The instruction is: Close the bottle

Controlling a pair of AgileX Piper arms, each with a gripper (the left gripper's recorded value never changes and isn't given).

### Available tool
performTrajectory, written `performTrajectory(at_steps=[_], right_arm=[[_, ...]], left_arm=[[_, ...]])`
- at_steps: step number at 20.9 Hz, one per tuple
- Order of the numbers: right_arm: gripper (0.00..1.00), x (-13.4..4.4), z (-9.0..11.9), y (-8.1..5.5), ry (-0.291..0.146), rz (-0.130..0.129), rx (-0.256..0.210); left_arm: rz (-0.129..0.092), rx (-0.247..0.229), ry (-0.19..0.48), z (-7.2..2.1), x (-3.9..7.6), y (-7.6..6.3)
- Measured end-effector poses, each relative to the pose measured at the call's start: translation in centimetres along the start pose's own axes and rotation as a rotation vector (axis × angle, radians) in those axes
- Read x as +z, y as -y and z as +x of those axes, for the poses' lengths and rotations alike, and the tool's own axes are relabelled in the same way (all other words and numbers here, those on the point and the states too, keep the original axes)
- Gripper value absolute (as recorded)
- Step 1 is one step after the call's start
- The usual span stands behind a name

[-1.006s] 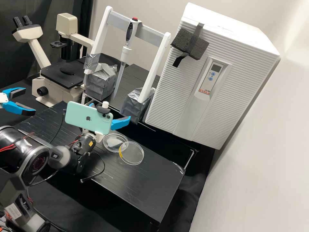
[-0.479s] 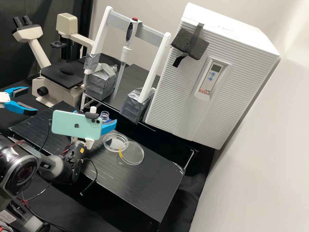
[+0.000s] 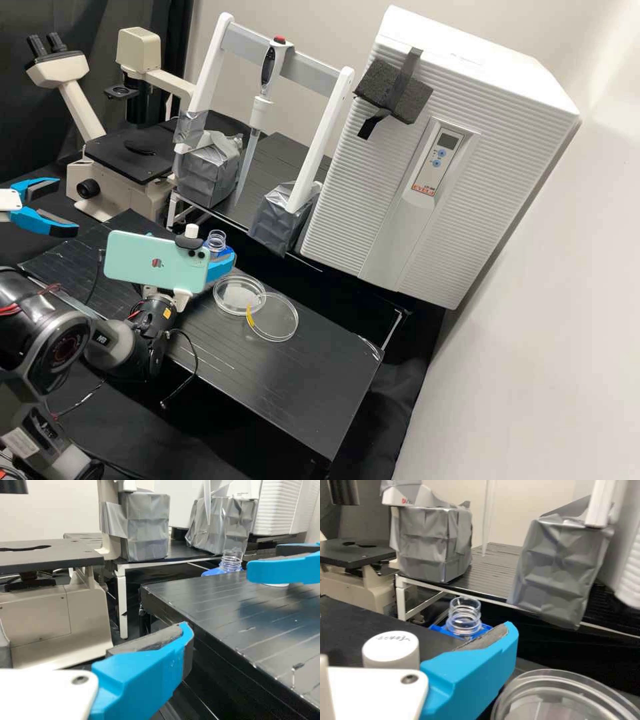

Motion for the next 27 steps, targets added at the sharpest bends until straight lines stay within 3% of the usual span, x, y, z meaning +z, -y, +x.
performTrajectory(at_steps=[2, 3, 13, 16, 19, 27], right_arm=[[1.00, -0.1, 0.1, 0.2, -0.005, 0.002, -0.008], [0.00, -0.1, 0.1, 0.2, -0.007, 0.002, -0.011], [0.00, -0.1, 0.6, 1.3, -0.013, 0.014, -0.064], [0.00, 0.0, 0.6, 1.3, -0.008, 0.023, -0.055], [0.00, 0.0, 0.6, 1.2, -0.006, 0.024, -0.053], [0.00, 0.0, 0.8, 0.8, -0.005, 0.032, -0.025]], left_arm=[[0.001, -0.001, 0.002, 0.00, 0.0, 0.0], [0.001, -0.001, 0.002, 0.00, 0.0, 0.0], [0.007, 0.006, 0.005, 0.17, 0.0, -0.2], [0.009, 0.005, 0.007, 0.18, 0.0, -0.2], [0.024, 0.002, 0.017, 0.27, 0.2, -0.1], [0.031, -0.001, 0.030, 0.37, 0.5, -0.1]])
